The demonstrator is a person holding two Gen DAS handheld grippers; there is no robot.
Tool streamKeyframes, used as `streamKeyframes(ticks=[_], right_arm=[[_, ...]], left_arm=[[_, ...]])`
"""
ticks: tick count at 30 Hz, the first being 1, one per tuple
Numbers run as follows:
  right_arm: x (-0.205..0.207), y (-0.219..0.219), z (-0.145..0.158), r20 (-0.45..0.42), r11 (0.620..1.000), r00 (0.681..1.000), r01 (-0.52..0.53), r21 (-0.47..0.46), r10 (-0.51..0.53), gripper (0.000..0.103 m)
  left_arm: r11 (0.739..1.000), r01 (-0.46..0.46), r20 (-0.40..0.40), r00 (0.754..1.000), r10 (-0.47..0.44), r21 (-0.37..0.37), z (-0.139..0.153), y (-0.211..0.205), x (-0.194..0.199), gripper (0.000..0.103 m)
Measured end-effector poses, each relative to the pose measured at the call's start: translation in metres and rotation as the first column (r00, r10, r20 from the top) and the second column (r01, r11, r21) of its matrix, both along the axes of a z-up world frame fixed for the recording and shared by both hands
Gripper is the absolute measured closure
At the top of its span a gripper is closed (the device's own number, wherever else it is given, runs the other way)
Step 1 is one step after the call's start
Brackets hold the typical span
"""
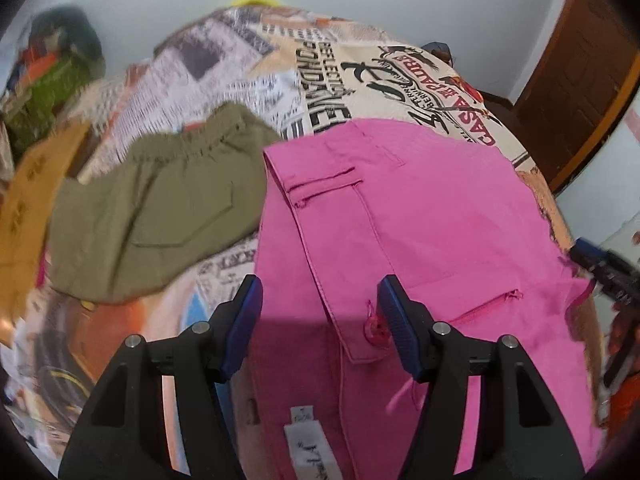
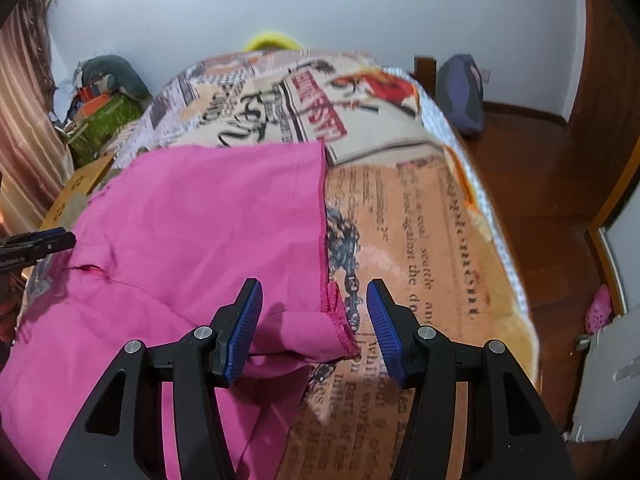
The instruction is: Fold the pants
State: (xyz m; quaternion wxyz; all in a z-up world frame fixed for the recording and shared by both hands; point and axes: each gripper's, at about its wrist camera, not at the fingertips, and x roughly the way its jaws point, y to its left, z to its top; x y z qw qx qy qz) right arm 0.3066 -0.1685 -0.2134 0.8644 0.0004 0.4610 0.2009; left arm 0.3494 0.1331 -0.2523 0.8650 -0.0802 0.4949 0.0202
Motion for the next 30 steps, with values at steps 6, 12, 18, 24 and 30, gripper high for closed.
streamKeyframes(ticks=[6, 12, 18, 24, 30], right_arm=[[0.005, 0.010, -0.016, -0.024, 0.999, 0.998, -0.053, -0.008, 0.053, 0.055], [0.005, 0.021, -0.019, -0.005, 0.995, 0.996, -0.093, -0.034, 0.093, 0.093], [0.014, 0.021, -0.016, 0.024, 0.991, 0.995, -0.094, -0.092, 0.097, 0.098], [0.021, 0.025, -0.016, 0.039, 0.987, 0.993, -0.103, -0.121, 0.109, 0.098], [0.018, 0.028, -0.012, 0.009, 0.983, 0.992, -0.123, -0.135, 0.125, 0.095]], left_arm=[[0.999, 0.038, 0.003, 0.999, -0.038, 0.007, -0.001, -0.011, 0.004, 0.063], [0.996, 0.037, -0.004, 0.999, -0.037, 0.077, -0.005, -0.018, 0.007, 0.088], [0.994, -0.001, -0.009, 1.000, 0.002, 0.112, -0.006, -0.019, 0.005, 0.094], [0.997, -0.028, -0.009, 1.000, 0.029, 0.071, -0.006, -0.009, -0.003, 0.094], [0.998, -0.001, -0.025, 1.000, 0.002, 0.065, -0.002, -0.006, -0.004, 0.092]])
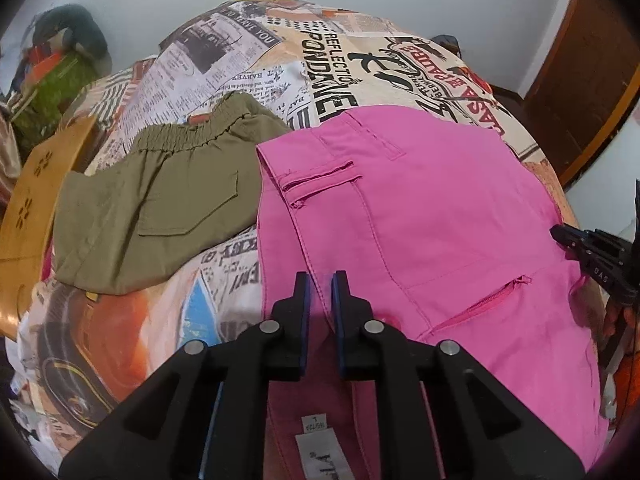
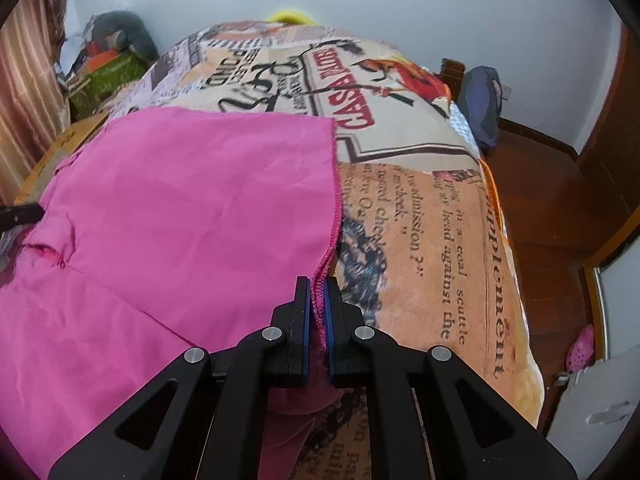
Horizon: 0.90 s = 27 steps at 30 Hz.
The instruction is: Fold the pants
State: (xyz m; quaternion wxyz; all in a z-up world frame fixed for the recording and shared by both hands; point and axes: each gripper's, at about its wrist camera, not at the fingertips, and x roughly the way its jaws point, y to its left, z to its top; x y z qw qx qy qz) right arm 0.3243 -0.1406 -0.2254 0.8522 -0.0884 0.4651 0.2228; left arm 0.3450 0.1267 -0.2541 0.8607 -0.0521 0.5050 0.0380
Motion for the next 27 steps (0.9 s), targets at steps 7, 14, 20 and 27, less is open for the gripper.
streamKeyframes(ticks=[7, 14, 20, 27], right_arm=[[-0.010, -0.010, 0.033, 0.030, 0.998, 1.000, -0.002, 0.064, 0.000, 0.071], [0.003, -0.002, 0.077, 0.159, 0.995, 0.987, -0.002, 0.104, -0.015, 0.061], [0.031, 0.010, 0.075, 0.172, 0.992, 0.984, 0.016, 0.127, -0.038, 0.061], [0.066, 0.020, 0.044, 0.138, 0.996, 0.989, 0.035, 0.085, -0.046, 0.061]], left_arm=[[0.999, -0.037, 0.088, 0.995, 0.036, 0.008, 0.036, 0.015, -0.011, 0.080], [0.998, -0.044, 0.127, 0.991, 0.038, 0.043, 0.062, 0.031, 0.020, 0.054], [0.997, -0.046, 0.075, 0.996, 0.041, 0.060, 0.044, 0.045, 0.067, 0.053], [0.993, -0.055, -0.020, 0.998, 0.053, -0.105, 0.002, 0.063, 0.092, 0.053]])
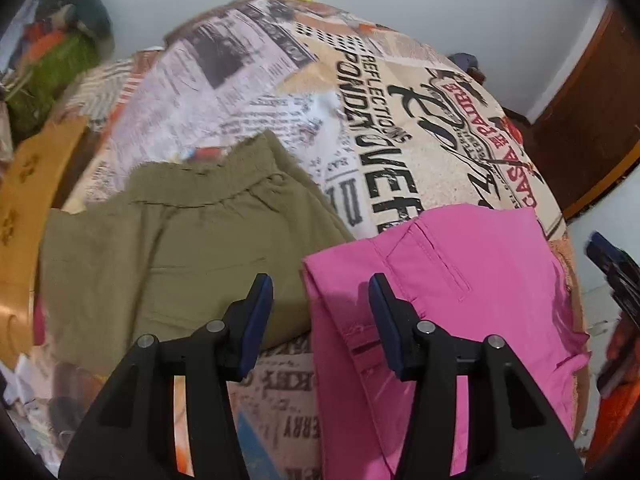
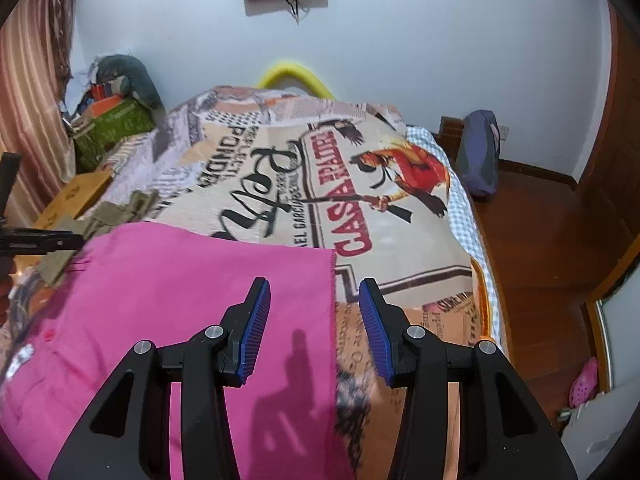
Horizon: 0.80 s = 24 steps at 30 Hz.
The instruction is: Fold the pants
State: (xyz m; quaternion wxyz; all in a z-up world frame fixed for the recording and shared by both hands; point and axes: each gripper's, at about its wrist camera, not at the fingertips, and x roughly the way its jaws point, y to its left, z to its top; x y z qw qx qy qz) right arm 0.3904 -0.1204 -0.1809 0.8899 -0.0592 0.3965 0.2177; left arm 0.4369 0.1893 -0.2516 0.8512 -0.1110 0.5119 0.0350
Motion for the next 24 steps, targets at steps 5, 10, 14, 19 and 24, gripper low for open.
streamKeyframes(ticks=[5, 10, 14, 19, 24], right_arm=[[0.028, 0.002, -0.026, -0.062, 1.000, 0.998, 0.013, 0.001, -0.013, 0.061], [0.045, 0.011, -0.041, -0.094, 1.000, 0.996, -0.007, -0.014, 0.006, 0.061], [0.052, 0.017, -0.048, -0.097, 0.999, 0.995, -0.032, -0.033, 0.028, 0.061], [0.055, 0.024, -0.054, -0.078, 0.997, 0.995, -0.062, -0.047, 0.058, 0.060], [0.055, 0.030, -0.055, -0.080, 0.994, 0.992, -0.103, -0.046, 0.099, 0.067]], left_arm=[[0.998, 0.060, -0.014, 0.998, -0.060, 0.032, -0.015, -0.013, 0.010, 0.053], [0.999, 0.050, -0.010, 0.999, -0.049, 0.017, -0.024, -0.005, 0.014, 0.053], [1.000, 0.023, -0.010, 1.000, -0.023, -0.018, -0.029, 0.007, 0.018, 0.053], [0.996, 0.024, -0.010, 1.000, -0.025, -0.085, -0.034, 0.013, 0.020, 0.059], [0.994, 0.048, -0.007, 0.999, -0.049, -0.098, -0.034, 0.006, 0.022, 0.072]])
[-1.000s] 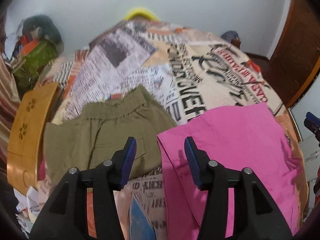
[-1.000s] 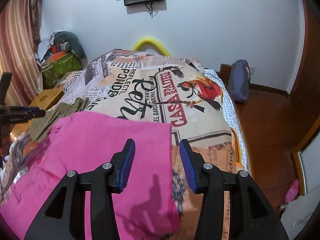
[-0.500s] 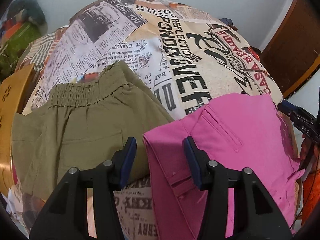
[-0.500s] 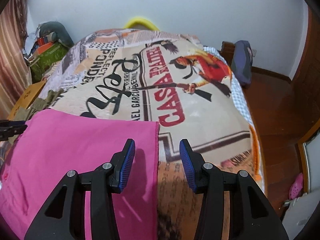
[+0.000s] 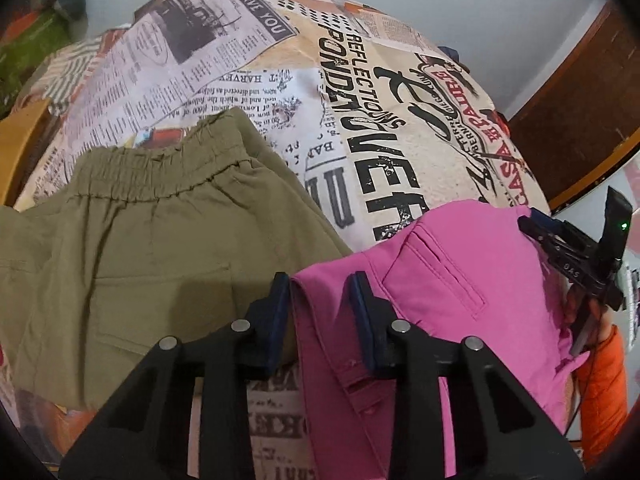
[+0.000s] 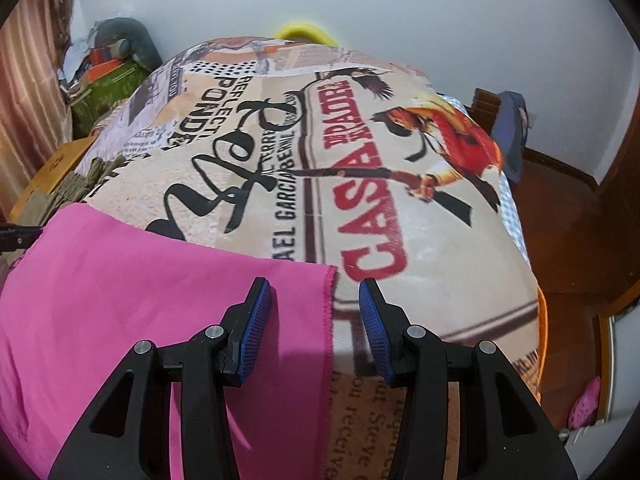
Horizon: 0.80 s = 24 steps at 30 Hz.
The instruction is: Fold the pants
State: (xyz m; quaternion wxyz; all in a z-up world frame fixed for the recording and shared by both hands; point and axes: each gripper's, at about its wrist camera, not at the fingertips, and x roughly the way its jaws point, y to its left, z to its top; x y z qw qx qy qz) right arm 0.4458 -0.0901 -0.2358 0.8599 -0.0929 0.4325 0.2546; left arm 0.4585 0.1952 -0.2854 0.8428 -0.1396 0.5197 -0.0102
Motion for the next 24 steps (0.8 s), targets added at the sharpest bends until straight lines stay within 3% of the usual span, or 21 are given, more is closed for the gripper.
streamKeyframes(ticks=[3, 4, 12, 18, 24], right_arm=[[0.000, 0.002, 0.000, 0.001, 1.000, 1.000, -0.007, -0.011, 0.007, 0.096], [0.000, 0.003, 0.001, 0.003, 1.000, 1.000, -0.009, -0.010, 0.009, 0.097], [-0.001, -0.003, 0.023, 0.065, 0.999, 0.997, 0.047, 0.004, -0.047, 0.099], [-0.002, -0.014, 0.063, 0.126, 0.995, 0.987, 0.095, 0.033, -0.099, 0.101], [-0.017, -0.021, 0.091, 0.129, 0.995, 0.989, 0.065, 0.069, -0.074, 0.101]], left_arm=[[0.999, 0.012, 0.013, 1.000, -0.013, 0.041, 0.002, -0.005, 0.000, 0.086], [0.997, 0.014, 0.019, 1.000, -0.016, 0.071, 0.003, -0.008, 0.000, 0.092], [0.955, 0.027, 0.089, 0.995, -0.056, 0.297, 0.026, -0.028, -0.006, 0.093], [0.945, 0.000, 0.135, 0.990, -0.047, 0.327, 0.061, -0.027, -0.007, 0.094], [0.949, 0.023, 0.164, 0.983, -0.077, 0.313, 0.090, -0.036, -0.022, 0.094]])
